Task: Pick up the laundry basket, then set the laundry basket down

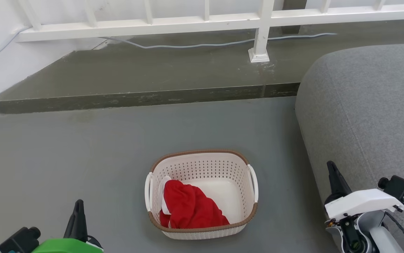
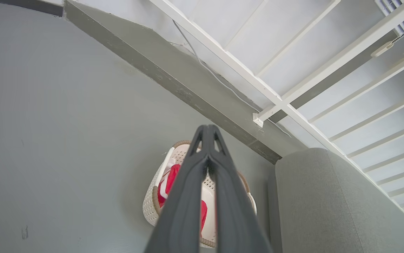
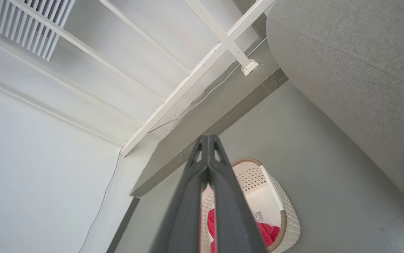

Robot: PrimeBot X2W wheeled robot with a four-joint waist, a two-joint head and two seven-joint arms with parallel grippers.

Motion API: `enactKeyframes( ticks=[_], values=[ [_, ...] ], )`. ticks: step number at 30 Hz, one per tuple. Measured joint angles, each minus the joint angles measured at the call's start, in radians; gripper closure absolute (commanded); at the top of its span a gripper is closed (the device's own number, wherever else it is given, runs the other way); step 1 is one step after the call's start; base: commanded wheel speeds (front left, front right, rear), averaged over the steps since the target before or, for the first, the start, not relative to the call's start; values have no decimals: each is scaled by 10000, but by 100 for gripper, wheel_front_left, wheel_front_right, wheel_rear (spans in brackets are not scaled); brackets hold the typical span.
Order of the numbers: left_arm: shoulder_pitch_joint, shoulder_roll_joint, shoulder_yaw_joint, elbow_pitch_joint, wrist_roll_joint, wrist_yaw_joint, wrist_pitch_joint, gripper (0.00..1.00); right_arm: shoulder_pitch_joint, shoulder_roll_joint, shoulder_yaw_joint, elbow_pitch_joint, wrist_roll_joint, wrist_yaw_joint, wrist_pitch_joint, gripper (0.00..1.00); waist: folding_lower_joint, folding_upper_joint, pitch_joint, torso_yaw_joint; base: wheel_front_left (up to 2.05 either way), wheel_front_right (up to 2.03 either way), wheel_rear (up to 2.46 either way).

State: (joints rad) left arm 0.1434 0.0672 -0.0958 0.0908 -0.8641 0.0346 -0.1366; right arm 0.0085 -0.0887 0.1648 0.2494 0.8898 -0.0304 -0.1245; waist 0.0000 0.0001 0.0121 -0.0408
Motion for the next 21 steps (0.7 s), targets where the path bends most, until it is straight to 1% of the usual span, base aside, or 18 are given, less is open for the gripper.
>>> enactKeyframes(
  ticks=[7, 8, 11, 17, 21],
  values=[
    [-252, 69, 79, 184, -957, -136, 186, 100, -10, 2, -293, 2, 926, 146, 215, 100, 0, 0, -9, 48, 0, 0, 0],
    [-271, 81, 92, 230, -1133, -174, 221, 100, -12, 2, -330, 4, 1047, 209, 257, 100, 0, 0, -11, 55, 0, 0, 0],
    [-345, 94, 150, 299, -1480, -251, 291, 100, -43, 6, -428, 6, 1434, 219, 349, 100, 0, 0, -15, 76, 0, 0, 0],
    [-479, 115, 251, 416, -2376, -359, 493, 100, -138, 8, -677, 15, 2201, 418, 552, 100, 0, 0, -23, 117, 0, 0, 0],
    [-595, 125, 272, 539, -2727, -445, 577, 100, -200, 13, -796, 21, 2566, 487, 640, 100, 0, 0, -28, 138, 0, 0, 0]
  ],
)
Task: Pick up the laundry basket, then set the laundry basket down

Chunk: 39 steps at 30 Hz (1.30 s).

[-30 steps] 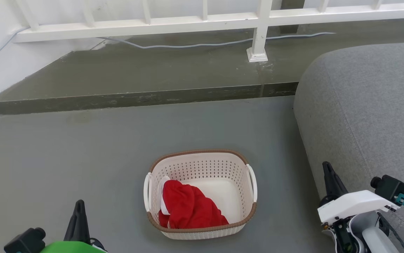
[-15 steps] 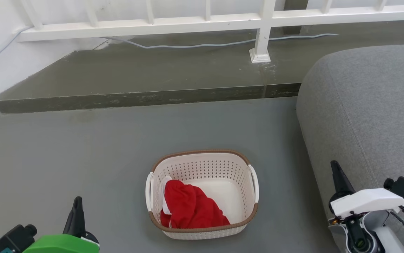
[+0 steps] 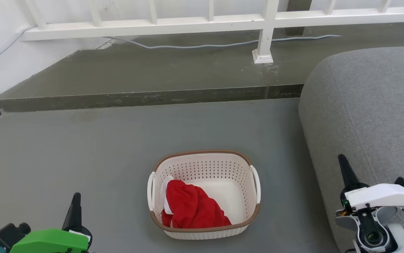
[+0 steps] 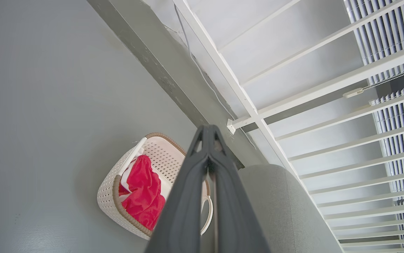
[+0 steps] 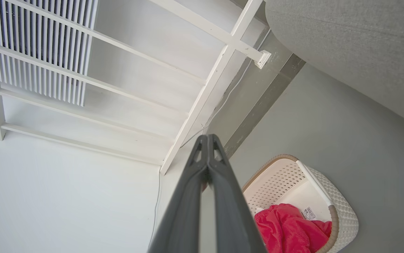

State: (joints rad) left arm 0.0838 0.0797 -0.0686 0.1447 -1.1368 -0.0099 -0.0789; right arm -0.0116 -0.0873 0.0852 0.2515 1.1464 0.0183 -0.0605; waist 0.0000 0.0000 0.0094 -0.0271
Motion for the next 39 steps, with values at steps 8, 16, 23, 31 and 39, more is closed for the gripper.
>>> enactKeyframes(
  ticks=[8, 16, 23, 31, 39],
  values=[
    [-227, 21, 63, 163, -1093, -180, 190, 100, -17, 10, -320, 31, 1009, 171, 261, 100, 0, 0, -12, 55, 0, 0, 0],
    [-450, 58, 192, 424, -2334, -439, 449, 100, -128, 40, -692, 69, 2169, 414, 535, 100, 0, 0, -26, 117, 0, 0, 0],
    [-694, 71, 311, 625, -3325, -621, 675, 100, -217, 73, -963, 98, 3039, 583, 731, 100, 0, 0, -36, 165, 0, 0, 0],
    [-930, 92, 374, 800, -4391, -796, 878, 100, -246, 86, -1283, 136, 4056, 784, 1005, 100, 0, 0, -48, 221, 0, 0, 0],
    [-1143, 107, 464, 1043, -5404, -1001, 1060, 100, -411, 98, -1574, 159, 5014, 959, 1202, 100, 0, 0, -59, 269, 0, 0, 0]
  ],
)
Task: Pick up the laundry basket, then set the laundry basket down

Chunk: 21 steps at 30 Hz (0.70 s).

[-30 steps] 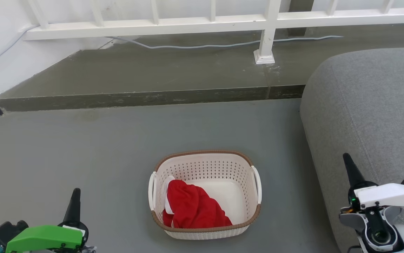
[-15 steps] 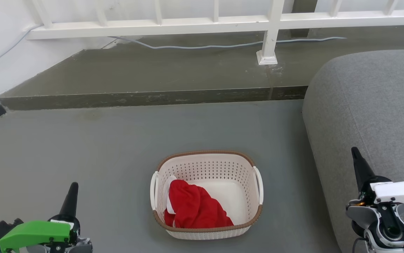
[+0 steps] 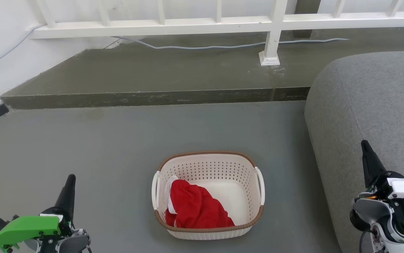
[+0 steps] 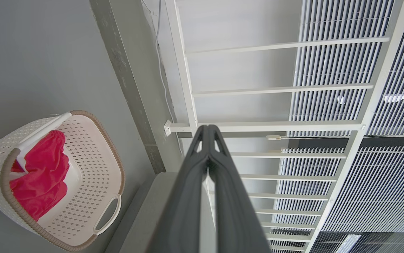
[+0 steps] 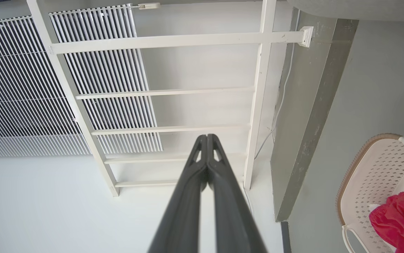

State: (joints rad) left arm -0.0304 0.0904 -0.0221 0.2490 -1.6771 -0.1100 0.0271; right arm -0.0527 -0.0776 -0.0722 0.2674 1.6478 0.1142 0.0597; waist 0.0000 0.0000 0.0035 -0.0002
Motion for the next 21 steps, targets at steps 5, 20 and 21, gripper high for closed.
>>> enactKeyframes(
  ticks=[5, 20, 21],
  values=[
    [-41, 2, 13, 17, -21, -40, 0, 100, -6, 2, -33, 12, 19, 0, 2, 100, 0, 0, -1, 1, 0, 0, 0],
    [-106, 2, 48, 81, -23, -46, 79, 100, -7, 8, -52, 59, 19, 2, 27, 100, 0, 0, -4, 1, 0, 0, 0],
    [-107, 2, 50, 86, -23, -52, 79, 100, -8, 8, -54, 61, 19, 2, 27, 100, 0, 0, -4, 0, 0, 0, 0]
  ],
)
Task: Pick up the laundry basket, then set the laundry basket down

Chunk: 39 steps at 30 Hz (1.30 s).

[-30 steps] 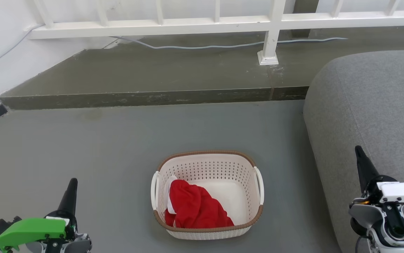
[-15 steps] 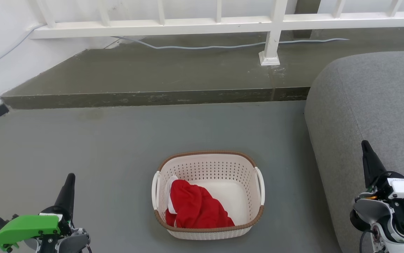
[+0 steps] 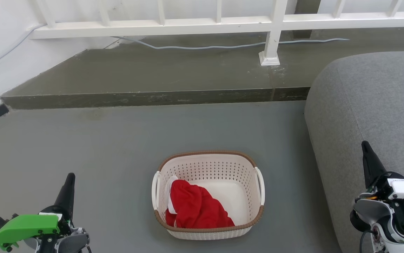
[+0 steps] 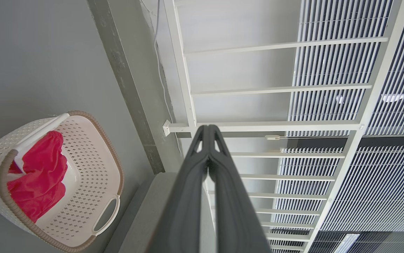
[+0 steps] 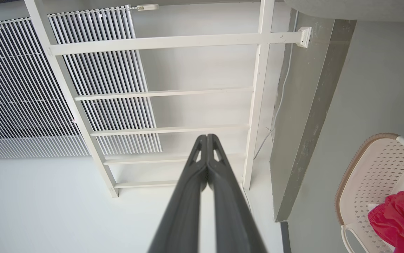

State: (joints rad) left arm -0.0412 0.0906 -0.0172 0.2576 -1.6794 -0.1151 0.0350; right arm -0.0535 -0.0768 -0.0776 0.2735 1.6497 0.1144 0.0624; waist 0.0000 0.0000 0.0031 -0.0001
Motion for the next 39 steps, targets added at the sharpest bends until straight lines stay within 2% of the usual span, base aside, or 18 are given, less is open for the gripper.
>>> enactKeyframes(
  ticks=[39],
  values=[
    [-14, -2, 69, 182, 2, -69, 8, 100, -7, 23, -33, 75, 0, 0, 4, 100, 0, 0, -4, 1, 0, 0, 0]
  ],
)
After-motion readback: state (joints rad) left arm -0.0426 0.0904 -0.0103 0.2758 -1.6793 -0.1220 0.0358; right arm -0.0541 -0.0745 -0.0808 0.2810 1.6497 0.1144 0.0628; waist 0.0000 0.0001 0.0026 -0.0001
